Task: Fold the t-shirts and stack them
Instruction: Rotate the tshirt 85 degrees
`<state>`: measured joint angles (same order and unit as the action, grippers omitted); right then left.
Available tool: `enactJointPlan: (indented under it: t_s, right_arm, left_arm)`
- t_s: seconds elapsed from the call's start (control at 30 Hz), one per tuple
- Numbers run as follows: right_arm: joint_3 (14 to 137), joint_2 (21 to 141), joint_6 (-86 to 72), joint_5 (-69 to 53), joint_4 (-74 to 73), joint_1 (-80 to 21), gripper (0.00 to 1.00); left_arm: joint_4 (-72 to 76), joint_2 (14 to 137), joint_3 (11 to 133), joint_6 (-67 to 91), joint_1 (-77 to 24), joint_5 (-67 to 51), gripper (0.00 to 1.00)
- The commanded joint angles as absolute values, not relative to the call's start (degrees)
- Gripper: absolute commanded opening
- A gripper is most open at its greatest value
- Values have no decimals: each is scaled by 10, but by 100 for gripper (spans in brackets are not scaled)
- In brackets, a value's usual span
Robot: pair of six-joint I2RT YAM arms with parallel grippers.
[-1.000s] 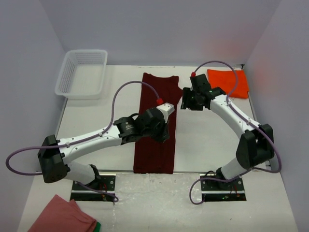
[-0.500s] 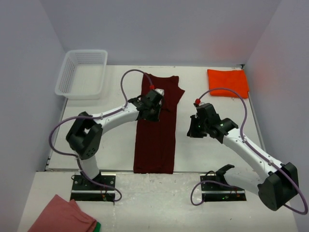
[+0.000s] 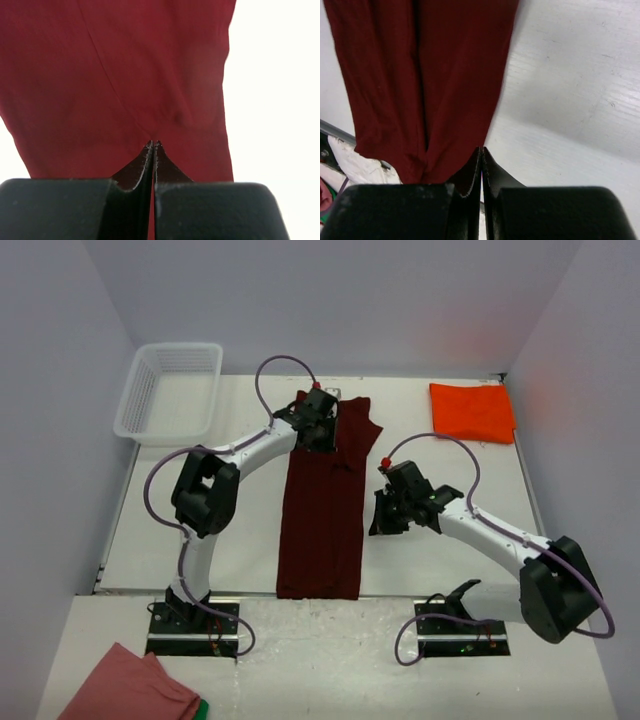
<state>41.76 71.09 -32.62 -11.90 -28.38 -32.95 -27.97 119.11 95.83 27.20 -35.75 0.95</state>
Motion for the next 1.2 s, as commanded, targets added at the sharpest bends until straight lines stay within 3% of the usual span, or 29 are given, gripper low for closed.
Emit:
enactJointPlan:
  t_s: [0.0, 0.13, 0.17, 0.2, 0.27, 0.37, 0.4, 0.57, 0.7, 0.77, 0.93, 1.17]
  right_arm:
    - [439, 751, -333, -133, -243, -332, 0]
    - [497, 788, -342, -49, -267, -331, 0]
    - [540, 817, -339, -39, -272, -326, 4]
    - [570, 837, -333, -40, -278, -321, 10]
    - [639, 887, -313, -44, -318, -302, 40]
    - [783, 987, -293, -45, -363, -273, 64]
    - [855, 1012, -291, -48, -381, -265, 64]
    - [983, 1145, -301, -128, -403, -197, 63]
    - [1079, 1221, -297, -164, -420, -166, 49]
    - [1100, 1251, -293, -181, -423, -150, 47]
    - [1160, 1298, -277, -216, -438, -125, 55]
    - [1175, 1332, -279, -230, -447, -105, 57]
  left_arm:
    - [-297, 1222, 1018, 252, -338, -30, 0]
    - [-294, 1231, 1020, 251, -333, -38, 0]
    - [-293, 1234, 1014, 251, -333, -40, 0]
    - [-294, 1235, 1011, 252, -332, -40, 0]
    - [-289, 1227, 990, 254, -332, -39, 0]
    - [-279, 1208, 963, 256, -330, -40, 0]
    - [-277, 1202, 958, 256, -329, -42, 0]
    - [-273, 1163, 929, 259, -325, -35, 0]
    - [-263, 1148, 916, 262, -324, -53, 0]
    - [-264, 1150, 917, 262, -324, -55, 0]
    - [-260, 1154, 915, 265, -324, -72, 0]
    - [-256, 1151, 907, 268, -324, -80, 0]
